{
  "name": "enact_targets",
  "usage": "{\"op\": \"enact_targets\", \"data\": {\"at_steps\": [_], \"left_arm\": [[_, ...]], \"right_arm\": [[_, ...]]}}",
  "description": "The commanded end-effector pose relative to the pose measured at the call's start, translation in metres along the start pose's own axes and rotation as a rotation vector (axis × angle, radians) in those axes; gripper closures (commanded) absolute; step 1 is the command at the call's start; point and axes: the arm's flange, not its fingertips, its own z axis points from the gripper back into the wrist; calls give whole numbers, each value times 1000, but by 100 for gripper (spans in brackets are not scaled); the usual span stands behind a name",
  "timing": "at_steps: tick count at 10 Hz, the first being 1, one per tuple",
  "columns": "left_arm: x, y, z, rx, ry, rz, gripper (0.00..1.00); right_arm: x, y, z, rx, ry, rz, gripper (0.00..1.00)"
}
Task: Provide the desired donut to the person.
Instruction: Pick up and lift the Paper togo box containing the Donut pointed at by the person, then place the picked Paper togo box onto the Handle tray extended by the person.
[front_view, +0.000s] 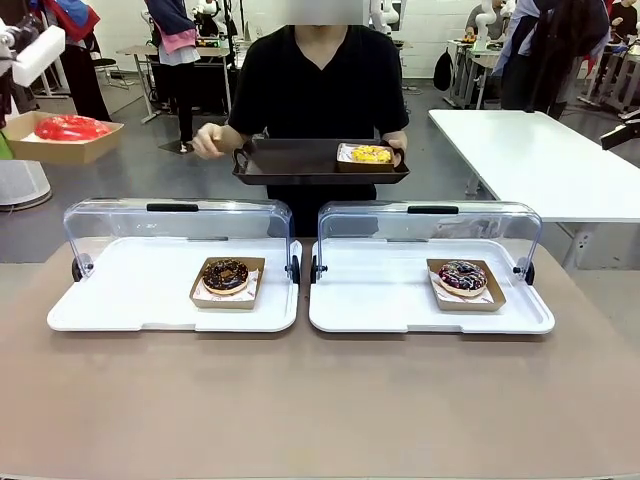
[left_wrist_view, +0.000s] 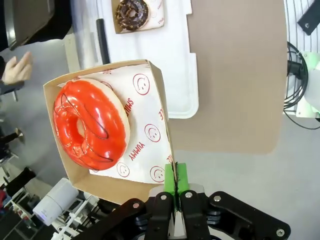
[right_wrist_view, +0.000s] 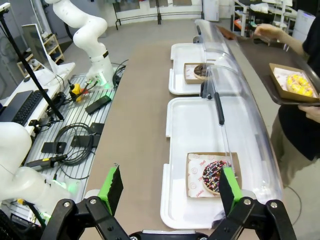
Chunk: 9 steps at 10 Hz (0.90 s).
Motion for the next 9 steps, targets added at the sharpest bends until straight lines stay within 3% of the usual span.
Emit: {"op": "enact_targets", "data": {"at_steps": [1, 2, 3, 9], "left_arm": [[-3, 12, -4, -50, -54, -5, 100], [-10, 7, -10, -81, -78, -24, 100], [-3, 9, -3, -14, -13, 6, 100], [-3, 9, -3, -14, -13, 6, 100]], "right_arm": [[0, 1, -1, 4, 0, -5, 0], [0, 1, -1, 4, 0, -5, 0], [0, 1, -1, 4, 0, -5, 0], [0, 1, -1, 4, 0, -5, 0]]}}
